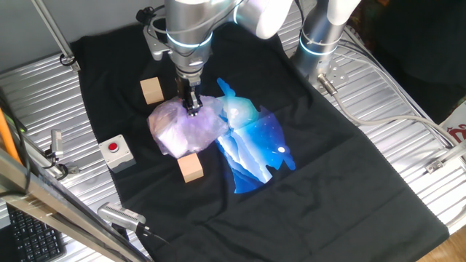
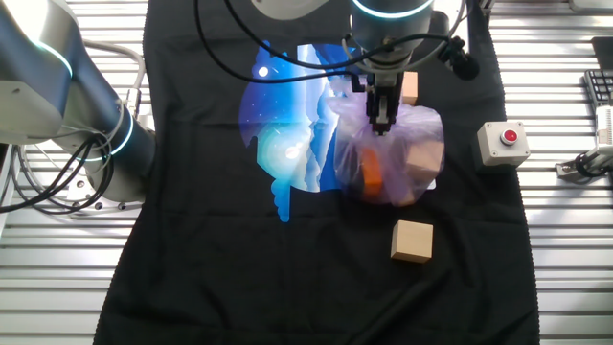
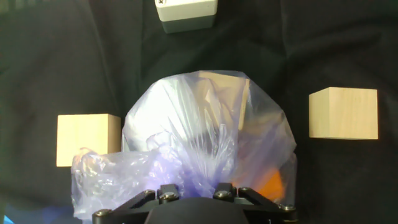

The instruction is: Pick up a bag of things

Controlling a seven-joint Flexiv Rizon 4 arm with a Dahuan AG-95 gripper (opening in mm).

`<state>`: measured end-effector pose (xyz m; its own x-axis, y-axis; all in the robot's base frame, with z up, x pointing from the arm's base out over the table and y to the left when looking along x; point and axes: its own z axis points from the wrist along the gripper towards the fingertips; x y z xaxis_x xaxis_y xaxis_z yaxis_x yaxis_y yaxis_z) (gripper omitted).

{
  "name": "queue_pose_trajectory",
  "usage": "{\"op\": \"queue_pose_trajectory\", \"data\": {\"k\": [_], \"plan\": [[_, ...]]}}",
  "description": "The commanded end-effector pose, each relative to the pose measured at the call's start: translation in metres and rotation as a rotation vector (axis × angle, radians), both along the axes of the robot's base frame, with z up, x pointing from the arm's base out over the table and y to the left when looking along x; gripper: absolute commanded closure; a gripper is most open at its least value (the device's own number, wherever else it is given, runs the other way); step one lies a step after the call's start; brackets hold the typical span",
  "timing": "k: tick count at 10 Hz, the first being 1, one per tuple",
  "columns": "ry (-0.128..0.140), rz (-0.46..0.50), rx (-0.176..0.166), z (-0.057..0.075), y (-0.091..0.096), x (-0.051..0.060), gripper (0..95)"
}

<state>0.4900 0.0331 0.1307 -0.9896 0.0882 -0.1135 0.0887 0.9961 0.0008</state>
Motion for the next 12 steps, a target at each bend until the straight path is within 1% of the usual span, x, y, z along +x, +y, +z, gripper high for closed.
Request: {"op": "queue_pose_trajectory", "data": {"k": [1, 6, 7, 9, 10, 12], "plan": [[-0.001, 0.001, -0.001, 0.0, 0.0, 0.0, 95.0], [-0.002, -0.003, 0.007, 0.0, 0.0, 0.001, 95.0], [0.007, -0.002, 0.007, 0.001, 0.0, 0.004, 95.0], [0.034, 0.001, 0.011, 0.009, -0.003, 0.017, 95.0], [0.041, 0.002, 0.009, 0.013, -0.003, 0.024, 95.0], [0.046, 0.002, 0.008, 0.02, -0.002, 0.031, 95.0]]}}
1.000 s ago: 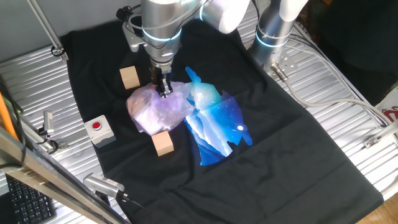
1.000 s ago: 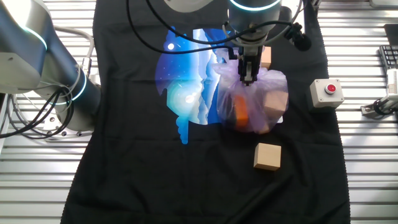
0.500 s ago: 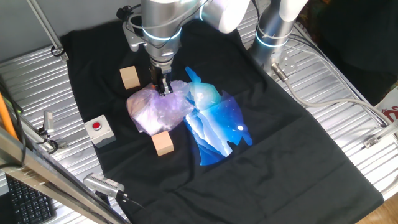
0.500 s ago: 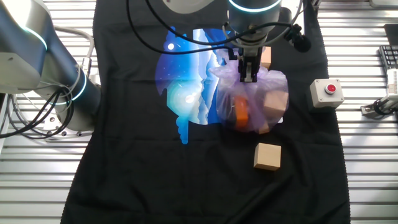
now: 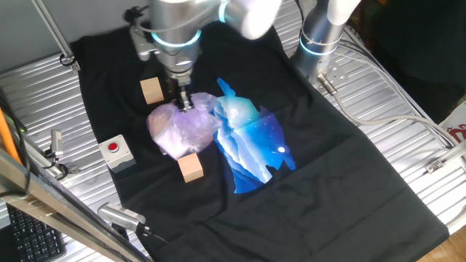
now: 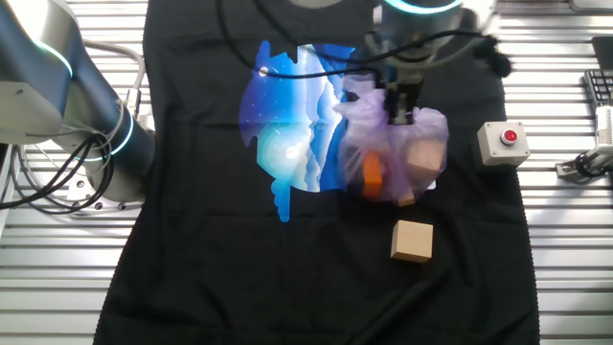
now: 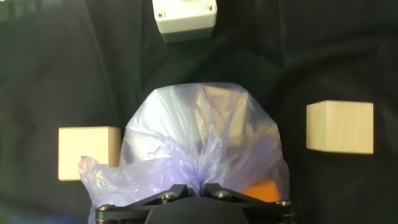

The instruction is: Pick up a bag of things

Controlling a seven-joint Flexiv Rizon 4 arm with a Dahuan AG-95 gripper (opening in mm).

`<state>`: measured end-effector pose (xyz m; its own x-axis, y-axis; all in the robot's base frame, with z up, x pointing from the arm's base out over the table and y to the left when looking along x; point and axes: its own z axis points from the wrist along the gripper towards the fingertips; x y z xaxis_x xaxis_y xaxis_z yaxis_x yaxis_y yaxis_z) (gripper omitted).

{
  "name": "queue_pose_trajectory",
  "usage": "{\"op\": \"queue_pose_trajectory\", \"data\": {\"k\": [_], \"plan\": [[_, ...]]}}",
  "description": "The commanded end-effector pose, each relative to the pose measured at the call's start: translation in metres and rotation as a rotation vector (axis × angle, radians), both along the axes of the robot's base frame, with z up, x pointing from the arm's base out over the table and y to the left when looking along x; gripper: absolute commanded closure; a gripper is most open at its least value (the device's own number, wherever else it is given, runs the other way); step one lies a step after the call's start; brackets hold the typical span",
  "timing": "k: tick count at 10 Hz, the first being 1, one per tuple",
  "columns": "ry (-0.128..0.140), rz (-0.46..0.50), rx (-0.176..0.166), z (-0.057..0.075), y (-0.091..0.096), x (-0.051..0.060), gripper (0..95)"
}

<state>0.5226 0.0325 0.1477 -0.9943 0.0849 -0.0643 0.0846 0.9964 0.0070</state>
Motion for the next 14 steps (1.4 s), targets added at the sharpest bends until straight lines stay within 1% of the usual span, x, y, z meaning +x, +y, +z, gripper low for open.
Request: {"op": "queue_pose_trajectory", "data": {"k": [1, 4, 7, 9, 12, 14], "plan": [[0.001, -0.002, -0.003, 0.006, 0.0, 0.0, 95.0], [0.012, -0.002, -0.003, 0.021, -0.004, -0.001, 95.0], [0.015, 0.002, -0.002, 0.032, -0.008, -0.003, 95.0], [0.021, 0.004, 0.0, 0.049, -0.014, -0.003, 95.0], [0.028, 0.006, 0.001, 0.069, -0.017, 0.0, 95.0], [0.032, 0.006, 0.0, 0.079, -0.018, 0.001, 95.0]]}}
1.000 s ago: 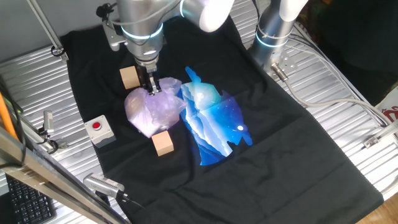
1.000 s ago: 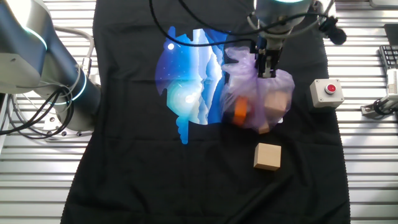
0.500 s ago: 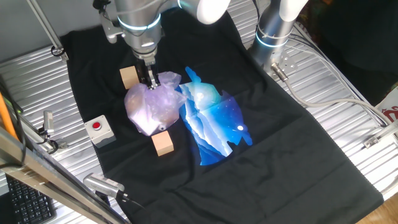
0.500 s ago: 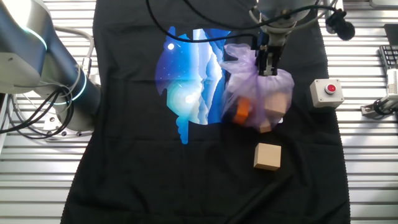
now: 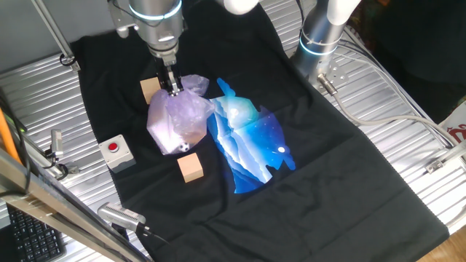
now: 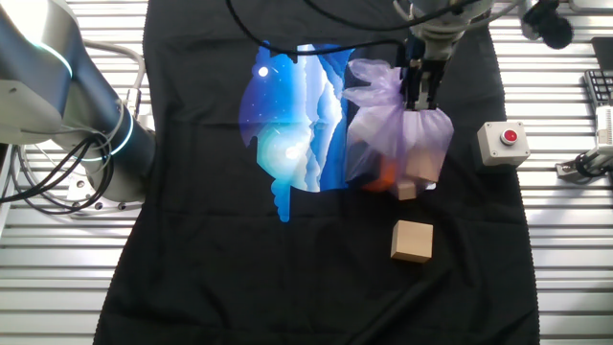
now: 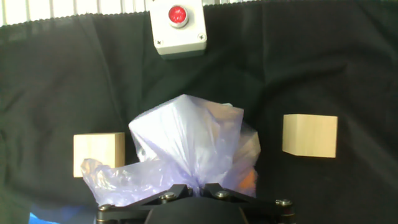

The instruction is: Pick up a bag of things

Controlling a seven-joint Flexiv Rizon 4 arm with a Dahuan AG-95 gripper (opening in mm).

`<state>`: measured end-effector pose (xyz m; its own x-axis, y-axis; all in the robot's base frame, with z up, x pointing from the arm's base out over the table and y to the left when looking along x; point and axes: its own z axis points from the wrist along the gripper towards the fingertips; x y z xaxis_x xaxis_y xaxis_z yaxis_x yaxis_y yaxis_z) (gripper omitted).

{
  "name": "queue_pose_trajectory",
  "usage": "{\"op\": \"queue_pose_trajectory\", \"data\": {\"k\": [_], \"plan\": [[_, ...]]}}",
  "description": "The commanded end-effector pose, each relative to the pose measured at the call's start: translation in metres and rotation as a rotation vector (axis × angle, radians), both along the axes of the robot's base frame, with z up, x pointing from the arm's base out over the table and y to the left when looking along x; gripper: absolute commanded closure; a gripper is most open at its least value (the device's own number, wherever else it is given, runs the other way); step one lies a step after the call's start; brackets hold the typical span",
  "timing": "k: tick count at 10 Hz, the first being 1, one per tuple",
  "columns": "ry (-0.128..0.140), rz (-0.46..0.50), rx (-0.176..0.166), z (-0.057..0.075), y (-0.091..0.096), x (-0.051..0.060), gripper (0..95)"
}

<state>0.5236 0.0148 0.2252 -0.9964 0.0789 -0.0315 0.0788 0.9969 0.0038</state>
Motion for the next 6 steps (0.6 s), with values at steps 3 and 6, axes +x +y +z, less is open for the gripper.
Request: {"op": "queue_pose_trajectory", "data": {"k": [3, 6], "plan": [[0.001, -0.003, 0.0, 0.011, -0.001, 0.0, 95.0], [0.003, -0.008, -0.003, 0.019, 0.002, -0.001, 95.0]]}}
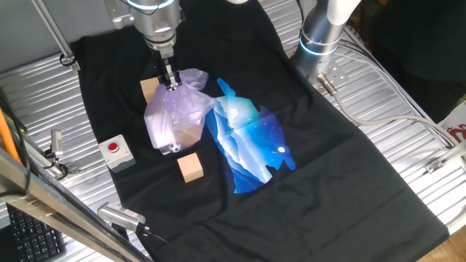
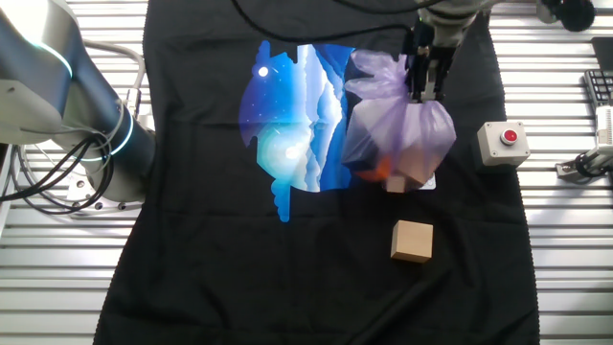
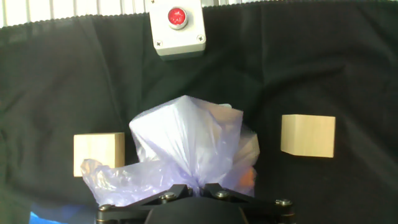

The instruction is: Pick up a bag of things

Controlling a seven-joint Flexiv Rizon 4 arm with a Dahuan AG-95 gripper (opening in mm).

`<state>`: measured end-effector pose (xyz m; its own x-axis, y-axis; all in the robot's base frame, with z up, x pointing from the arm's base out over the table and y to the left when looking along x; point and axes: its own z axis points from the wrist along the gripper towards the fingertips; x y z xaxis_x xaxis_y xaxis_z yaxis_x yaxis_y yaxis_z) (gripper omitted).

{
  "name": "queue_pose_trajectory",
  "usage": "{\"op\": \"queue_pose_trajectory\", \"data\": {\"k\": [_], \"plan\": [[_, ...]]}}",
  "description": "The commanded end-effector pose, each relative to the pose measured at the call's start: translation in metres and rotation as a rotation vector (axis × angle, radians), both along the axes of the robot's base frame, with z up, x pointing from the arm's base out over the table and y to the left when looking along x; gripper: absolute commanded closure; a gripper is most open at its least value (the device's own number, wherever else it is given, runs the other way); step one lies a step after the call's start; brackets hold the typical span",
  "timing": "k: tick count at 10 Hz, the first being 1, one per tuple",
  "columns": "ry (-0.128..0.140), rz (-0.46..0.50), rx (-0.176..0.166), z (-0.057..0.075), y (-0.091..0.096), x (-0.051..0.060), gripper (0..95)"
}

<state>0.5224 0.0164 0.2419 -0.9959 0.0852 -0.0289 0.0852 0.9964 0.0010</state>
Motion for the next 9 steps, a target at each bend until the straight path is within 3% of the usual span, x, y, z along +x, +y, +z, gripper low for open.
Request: {"op": "queue_pose_trajectory", "data": {"k": [1, 6, 9], "plan": [[0.0, -0.002, 0.0, 0.005, 0.001, 0.0, 95.0], [0.01, -0.008, 0.003, 0.031, -0.001, 0.002, 95.0], [-0.001, -0.006, -0.008, 0.046, -0.003, 0.002, 95.0]]}}
